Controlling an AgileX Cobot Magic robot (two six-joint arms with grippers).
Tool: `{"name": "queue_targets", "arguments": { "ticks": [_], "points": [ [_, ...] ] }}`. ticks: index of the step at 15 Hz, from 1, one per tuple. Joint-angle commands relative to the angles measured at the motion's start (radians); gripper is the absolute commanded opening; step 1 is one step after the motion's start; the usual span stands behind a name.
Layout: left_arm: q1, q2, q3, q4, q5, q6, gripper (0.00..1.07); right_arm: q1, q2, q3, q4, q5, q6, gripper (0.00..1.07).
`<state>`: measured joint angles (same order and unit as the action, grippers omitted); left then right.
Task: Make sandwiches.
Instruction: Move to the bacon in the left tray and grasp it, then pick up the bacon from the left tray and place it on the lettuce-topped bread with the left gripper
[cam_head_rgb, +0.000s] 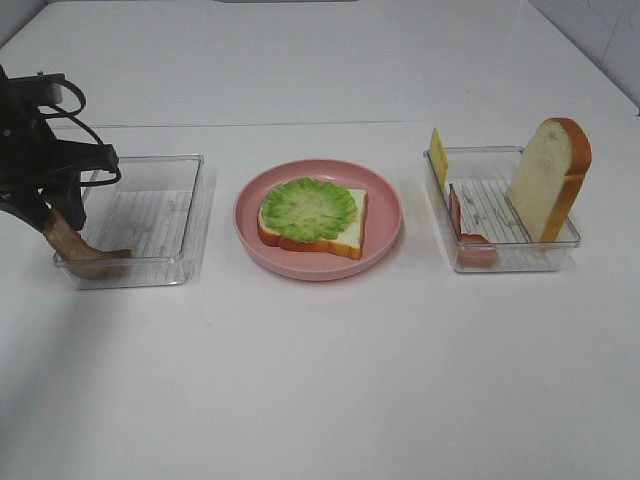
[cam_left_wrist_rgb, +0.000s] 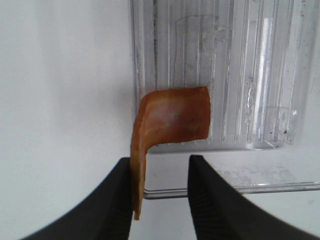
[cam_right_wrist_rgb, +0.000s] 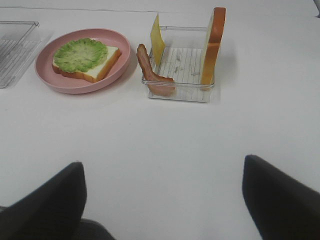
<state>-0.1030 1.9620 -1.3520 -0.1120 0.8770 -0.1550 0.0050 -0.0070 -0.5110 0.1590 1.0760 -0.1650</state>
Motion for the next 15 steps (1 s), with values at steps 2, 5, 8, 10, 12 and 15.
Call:
{"name": "queue_targets", "arguments": {
  "ticks": [2,5,8,10,12,15],
  "points": [
    [-0.004,0.001,0.0,-0.003,-0.007,-0.008,0.21,-0.005,-0.011,0.004,0.007,-0.009,0.002,0.81],
    [-0.004,0.001,0.0,0.002,-0.011,-0.008,0.08,-0.005,-0.011,0.004,0.007,-0.009,0.002,0.81],
    [-0.004,0.001,0.0,0.005,-0.008,-0.007,0.0,-0.005,-0.011,0.004,0.007,-0.009,0.002,0.81],
    [-0.004,0.001,0.0,0.005,-0.009,0.005,0.0,-0.005,-0.011,0.004,0.007,-0.009,0.002,0.81],
    [-0.004,-0.003,0.0,0.005,-0.009,0.011,0.0,-0.005,-0.011,0.004,0.007,-0.009,0.002,0.81],
    [-0.004,-0.036,-0.001,0.005,-0.009,0.016,0.0,-0.005,-0.011,0.004,0.007,-0.009,0.002,0.81]
  ]
}}
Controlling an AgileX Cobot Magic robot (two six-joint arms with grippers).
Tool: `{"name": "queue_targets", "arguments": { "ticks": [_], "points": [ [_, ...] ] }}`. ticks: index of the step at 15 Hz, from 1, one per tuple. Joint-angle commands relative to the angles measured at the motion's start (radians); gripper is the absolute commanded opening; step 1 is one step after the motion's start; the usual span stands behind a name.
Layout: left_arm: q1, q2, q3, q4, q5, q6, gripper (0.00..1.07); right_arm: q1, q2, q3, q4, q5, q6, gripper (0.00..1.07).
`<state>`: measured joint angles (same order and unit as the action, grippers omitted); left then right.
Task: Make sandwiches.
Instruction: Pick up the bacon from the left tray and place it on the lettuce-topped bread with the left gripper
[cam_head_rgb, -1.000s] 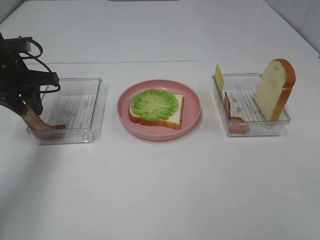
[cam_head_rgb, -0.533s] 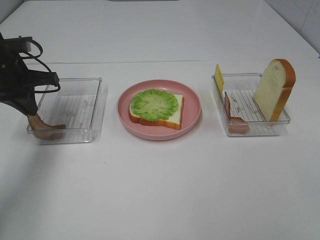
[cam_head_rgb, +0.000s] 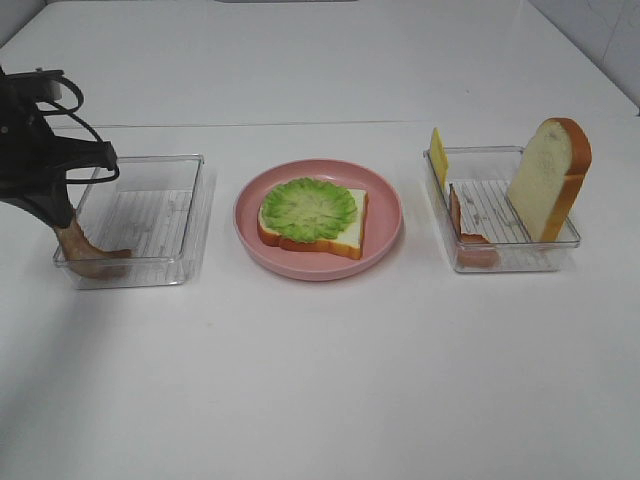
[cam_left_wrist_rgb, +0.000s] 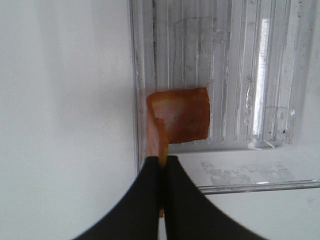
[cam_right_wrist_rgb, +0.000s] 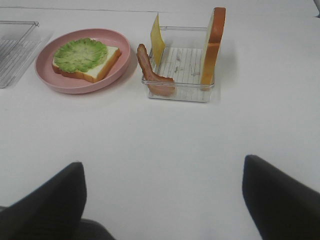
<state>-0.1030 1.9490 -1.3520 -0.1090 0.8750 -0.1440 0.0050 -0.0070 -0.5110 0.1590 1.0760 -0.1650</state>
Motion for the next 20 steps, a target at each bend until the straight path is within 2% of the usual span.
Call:
{"name": "queue_targets", "arguments": {
  "ticks": [1,4,8,10,14,18,20],
  "points": [
    [-0.004,-0.03,-0.001,0.002,-0.004,0.022,0.0,-0.005,-0.011,0.004,0.007,-0.009,0.002,0.81],
    [-0.004,-0.033,-0.001,-0.003,-0.003,0.024,0.0,-0.005,-0.011,0.004,0.007,-0.009,0.002,0.81],
    [-0.004,-0.034,-0.048,-0.022,0.013,0.037,0.0,-0.005,-0.011,0.004,0.007,-0.009,0.002,0.81],
    [-0.004,-0.034,-0.109,-0.097,0.034,0.08,0.0,-0.005,-0.011,0.004,0.007,-0.009,0.002,0.81],
    [-0.004,-0.034,-0.202,-0.179,0.066,0.119,0.0,-0.005,-0.011,0.004,0.007,-0.009,0.002,0.81],
    [-0.004,-0.034,-0.301,-0.36,0.074,0.195,0.0,-0.005,-0.011,0.004,0.007,-0.009,0.002,0.81],
    [-0.004,-0.033,-0.338,-0.523,0.037,0.25,0.0,-0.005,-0.011,0.004,0.007,-0.009,0.002,0.81]
  ]
}}
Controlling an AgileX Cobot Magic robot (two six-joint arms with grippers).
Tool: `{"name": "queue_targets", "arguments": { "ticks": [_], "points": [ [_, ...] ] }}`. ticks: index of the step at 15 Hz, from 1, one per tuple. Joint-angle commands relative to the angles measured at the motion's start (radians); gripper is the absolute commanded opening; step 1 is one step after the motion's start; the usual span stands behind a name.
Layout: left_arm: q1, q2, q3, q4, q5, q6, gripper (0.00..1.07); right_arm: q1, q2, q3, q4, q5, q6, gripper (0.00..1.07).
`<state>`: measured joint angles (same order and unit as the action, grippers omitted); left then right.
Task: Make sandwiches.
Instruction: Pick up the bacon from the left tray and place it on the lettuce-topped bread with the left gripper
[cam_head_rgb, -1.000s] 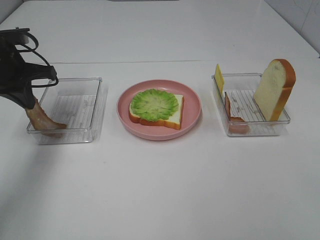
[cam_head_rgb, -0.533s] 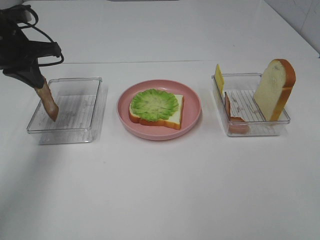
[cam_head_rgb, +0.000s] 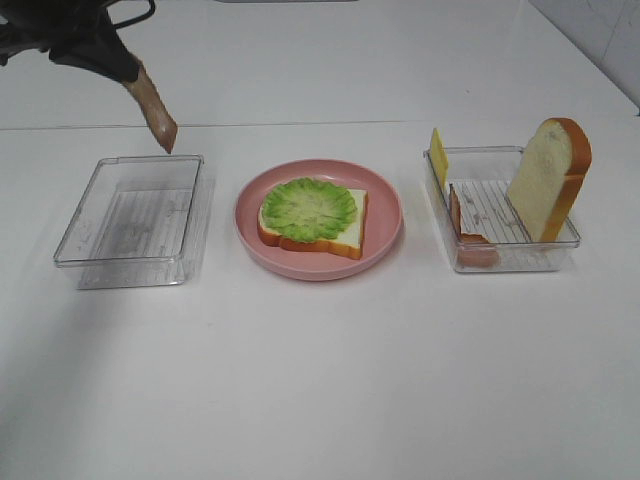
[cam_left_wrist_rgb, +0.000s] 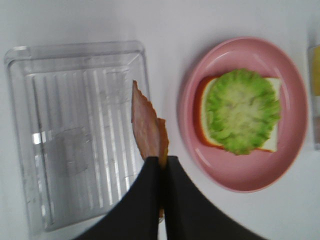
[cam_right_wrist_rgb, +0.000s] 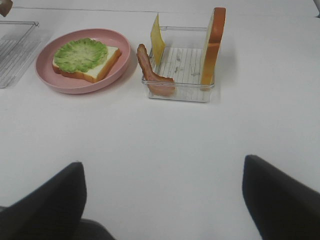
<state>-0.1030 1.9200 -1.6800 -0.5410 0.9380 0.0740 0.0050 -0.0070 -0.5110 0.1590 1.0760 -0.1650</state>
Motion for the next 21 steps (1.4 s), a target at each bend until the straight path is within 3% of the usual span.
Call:
{"name": "queue_targets", "arguments": {
  "ticks": [1,5,8,12,14,17,21],
  "points": [
    [-0.005,-0.001,-0.01,-0.145,-0.034,0.056,0.0,-0.005,-0.011,0.004,0.007,-0.009,0.002,0.81],
    [-0.07,0.023,-0.01,-0.251,-0.064,0.119,0.0,-0.005,-0.011,0.004,0.013,-0.009,0.002,0.81],
    [-0.152,0.061,-0.01,-0.308,-0.107,0.135,0.0,-0.005,-0.011,0.004,0.022,-0.009,0.002,0.81],
    [-0.293,0.176,-0.01,-0.513,-0.198,0.246,0.0,-0.005,-0.011,0.004,0.022,-0.01,0.002,0.81],
    [-0.33,0.23,-0.01,-0.563,-0.218,0.26,0.0,-0.005,-0.011,0.004,0.023,-0.01,0.002,0.81],
    [-0.341,0.312,-0.01,-0.576,-0.2,0.255,0.0,-0.005,-0.011,0.004,0.021,-0.01,0.002,0.81],
    [-0.302,0.337,-0.01,-0.521,-0.192,0.252,0.0,-0.005,-0.011,0.004,0.024,-0.01,0.002,0.81]
  ]
}}
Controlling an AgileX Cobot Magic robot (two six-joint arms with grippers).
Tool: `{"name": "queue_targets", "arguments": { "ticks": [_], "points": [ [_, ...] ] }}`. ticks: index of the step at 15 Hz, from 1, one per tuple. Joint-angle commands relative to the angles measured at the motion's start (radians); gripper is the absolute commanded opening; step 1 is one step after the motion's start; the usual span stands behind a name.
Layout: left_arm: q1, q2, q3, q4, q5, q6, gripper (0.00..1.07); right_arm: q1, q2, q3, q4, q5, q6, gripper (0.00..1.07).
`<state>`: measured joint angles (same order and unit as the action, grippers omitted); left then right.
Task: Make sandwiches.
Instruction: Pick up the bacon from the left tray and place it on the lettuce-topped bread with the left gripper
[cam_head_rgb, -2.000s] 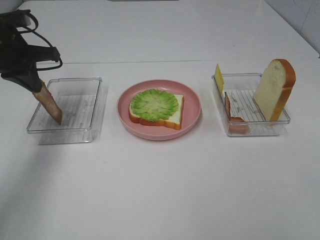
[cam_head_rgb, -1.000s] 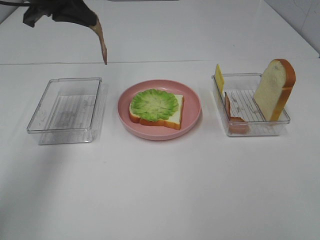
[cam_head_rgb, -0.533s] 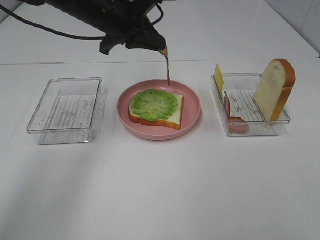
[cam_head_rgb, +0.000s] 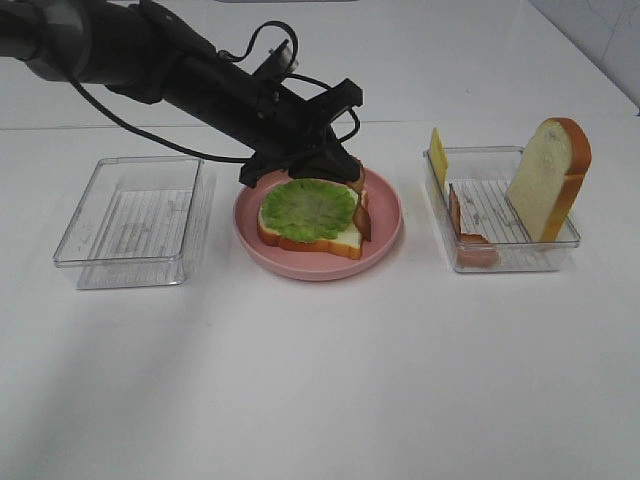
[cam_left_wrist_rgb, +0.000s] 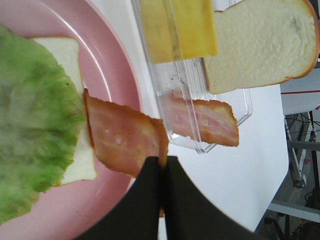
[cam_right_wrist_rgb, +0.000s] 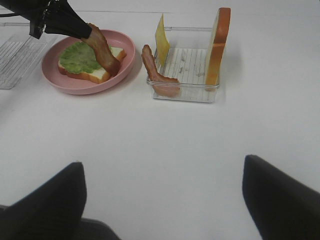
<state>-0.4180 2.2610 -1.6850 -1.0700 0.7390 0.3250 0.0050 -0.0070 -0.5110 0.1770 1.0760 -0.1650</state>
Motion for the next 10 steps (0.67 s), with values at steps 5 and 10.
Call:
{"name": "queue_targets", "arguments": {
  "ticks": [5,10],
  "points": [
    [0.099,-0.004,-0.005,0.073,0.042,0.0,0.0,-0.005,-0.011,0.004,0.008,-0.01,0.002,0.81],
    [0.105,0.002,-0.005,0.18,0.053,-0.005,0.0,-0.005,-0.011,0.004,0.008,-0.01,0.002,0.81]
  ]
}}
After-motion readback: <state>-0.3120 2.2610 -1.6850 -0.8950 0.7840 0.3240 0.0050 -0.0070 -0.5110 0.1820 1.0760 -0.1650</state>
